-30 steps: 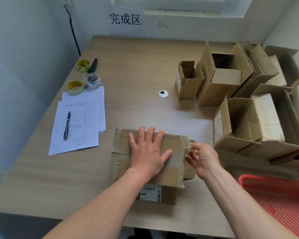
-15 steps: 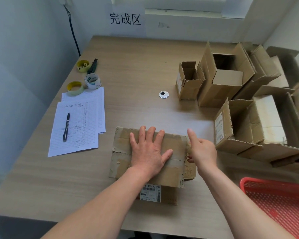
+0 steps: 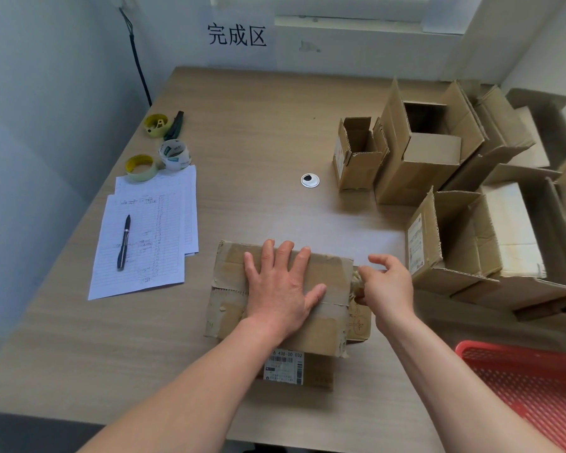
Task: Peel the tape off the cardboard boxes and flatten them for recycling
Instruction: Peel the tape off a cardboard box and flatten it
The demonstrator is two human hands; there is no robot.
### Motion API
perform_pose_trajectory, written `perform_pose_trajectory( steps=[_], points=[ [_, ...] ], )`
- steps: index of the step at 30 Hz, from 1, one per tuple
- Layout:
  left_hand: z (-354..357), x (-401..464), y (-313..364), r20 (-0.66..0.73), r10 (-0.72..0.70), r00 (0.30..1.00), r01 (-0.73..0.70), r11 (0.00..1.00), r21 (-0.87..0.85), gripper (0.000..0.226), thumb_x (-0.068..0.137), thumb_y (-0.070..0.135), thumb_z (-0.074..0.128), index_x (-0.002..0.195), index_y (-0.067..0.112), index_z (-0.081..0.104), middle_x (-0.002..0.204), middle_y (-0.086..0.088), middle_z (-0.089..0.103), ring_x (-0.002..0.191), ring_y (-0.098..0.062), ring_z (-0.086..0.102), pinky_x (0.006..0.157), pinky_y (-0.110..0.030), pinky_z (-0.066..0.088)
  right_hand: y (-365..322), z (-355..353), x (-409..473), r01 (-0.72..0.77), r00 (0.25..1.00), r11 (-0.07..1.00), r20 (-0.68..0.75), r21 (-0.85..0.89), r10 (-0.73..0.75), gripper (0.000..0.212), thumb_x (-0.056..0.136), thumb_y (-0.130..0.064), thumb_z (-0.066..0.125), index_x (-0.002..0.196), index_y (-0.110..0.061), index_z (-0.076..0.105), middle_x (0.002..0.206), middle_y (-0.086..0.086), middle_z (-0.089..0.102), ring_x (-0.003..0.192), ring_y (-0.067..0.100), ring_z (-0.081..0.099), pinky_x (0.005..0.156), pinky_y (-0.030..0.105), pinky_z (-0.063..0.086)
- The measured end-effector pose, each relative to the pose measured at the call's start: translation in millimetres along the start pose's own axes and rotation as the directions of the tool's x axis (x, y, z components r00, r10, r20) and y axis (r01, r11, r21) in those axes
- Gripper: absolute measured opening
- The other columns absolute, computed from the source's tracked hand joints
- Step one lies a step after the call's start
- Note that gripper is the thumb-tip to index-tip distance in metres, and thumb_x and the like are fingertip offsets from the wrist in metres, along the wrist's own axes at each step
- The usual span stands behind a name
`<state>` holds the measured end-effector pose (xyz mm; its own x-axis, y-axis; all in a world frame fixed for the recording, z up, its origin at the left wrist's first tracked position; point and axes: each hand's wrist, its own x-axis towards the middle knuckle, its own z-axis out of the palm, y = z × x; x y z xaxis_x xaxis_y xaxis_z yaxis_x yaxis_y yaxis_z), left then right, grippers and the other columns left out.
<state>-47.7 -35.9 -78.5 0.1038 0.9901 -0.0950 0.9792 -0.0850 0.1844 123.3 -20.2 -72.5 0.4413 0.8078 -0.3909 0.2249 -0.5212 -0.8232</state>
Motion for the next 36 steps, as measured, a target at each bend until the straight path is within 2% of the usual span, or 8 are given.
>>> perform_pose_trajectory(
  steps=[2,5,10,14,17,22,28,36],
  points=[
    [-0.5,1.0,-0.3,0.003,-0.001,1.000,0.001,1.000,-0.003,0.071,0.092,0.071,0.034,0.151,0.035,0.017,0.158,0.001,0.015,0.150,-0.031,-0.001,0.117,-0.065,-0.001,-2.4,-2.2,1.9,-0.072,0.996,0.992,0.058,0.101,0.066,0.026,0.091,-0.006,0.057,0.107,-0.024,0.064,0.088,0.012,0.068,0.074,0.031,0.069,0.073,0.052,0.061],
    [-2.4,3.6,0.5,0.017,-0.002,1.000,0.002,1.000,0.003,0.071,0.092,0.071,0.033,0.151,0.035,0.015,0.158,0.001,0.014,0.150,-0.030,-0.002,0.117,-0.065,-0.001,-2.6,-4.8,-3.0,-0.153,0.985,0.949,0.118,0.275,0.124,0.024,0.093,0.006,0.048,0.098,-0.002,0.070,0.092,0.020,0.068,0.075,0.029,0.065,0.072,0.047,0.059],
    [-0.3,4.2,0.2,0.013,-0.003,1.000,0.003,1.000,0.009,0.071,0.092,0.071,0.034,0.151,0.035,0.017,0.158,0.001,0.016,0.149,-0.030,0.000,0.117,-0.065,0.000,14.6,-6.7,-19.7,-0.235,0.971,0.797,0.174,0.557,0.165,0.020,0.096,-0.004,0.052,0.101,0.004,0.070,0.088,0.011,0.066,0.073,0.021,0.062,0.063,0.029,0.051],
    [-0.4,4.5,0.9,0.014,-0.006,1.000,0.006,1.000,0.011,0.072,0.092,0.071,0.034,0.151,0.035,0.016,0.159,0.001,0.015,0.150,-0.030,-0.001,0.117,-0.064,-0.001,30.7,-4.1,-24.9,-0.122,0.989,0.889,0.124,0.441,0.074,0.015,0.090,-0.014,0.071,0.104,-0.012,0.073,0.097,0.001,0.071,0.085,0.012,0.064,0.070,0.027,0.049],
    [-1.3,5.6,0.9,0.020,-0.004,1.000,0.004,1.000,0.010,0.071,0.092,0.071,0.035,0.151,0.035,0.016,0.158,0.001,0.016,0.150,-0.030,0.000,0.117,-0.064,-0.001,40.4,1.4,-27.1,-0.026,0.995,0.918,0.103,0.396,-0.016,0.021,0.084,-0.007,0.076,0.103,-0.015,0.072,0.088,-0.005,0.072,0.066,-0.006,0.062,0.061,0.014,0.048],
    [-0.3,10.0,0.0,0.005,0.005,1.000,-0.005,1.000,0.000,0.069,0.093,0.070,0.036,0.151,0.035,0.019,0.158,0.001,0.019,0.149,-0.031,0.003,0.117,-0.065,0.002,46.3,7.7,-24.5,0.010,0.994,0.942,0.099,0.335,-0.045,0.009,0.093,-0.009,0.068,0.090,-0.014,0.075,0.080,-0.002,0.075,0.074,0.010,0.068,0.068,0.031,0.058],
    [-3.5,13.7,3.8,0.034,0.018,0.999,-0.019,1.000,0.005,0.072,0.091,0.072,0.035,0.151,0.034,0.020,0.159,-0.001,0.020,0.149,-0.033,0.005,0.117,-0.065,0.004,46.3,6.7,-23.1,-0.066,0.996,0.861,0.081,0.504,0.028,0.013,0.100,-0.010,0.058,0.112,-0.010,0.063,0.078,0.009,0.062,0.066,0.016,0.058,0.051,0.023,0.053],
    [21.7,-17.6,32.2,0.369,0.164,0.915,-0.193,0.980,0.043,0.135,0.060,0.097,0.045,0.158,0.020,-0.007,0.167,-0.004,-0.011,0.152,-0.035,-0.008,0.116,-0.066,0.004,64.7,-24.2,-20.6,-0.171,0.984,0.878,0.026,0.447,0.178,0.011,0.101,-0.018,0.058,0.093,-0.009,0.058,0.073,0.009,0.057,0.056,0.015,0.058,0.043,0.023,0.049]
  ],
)
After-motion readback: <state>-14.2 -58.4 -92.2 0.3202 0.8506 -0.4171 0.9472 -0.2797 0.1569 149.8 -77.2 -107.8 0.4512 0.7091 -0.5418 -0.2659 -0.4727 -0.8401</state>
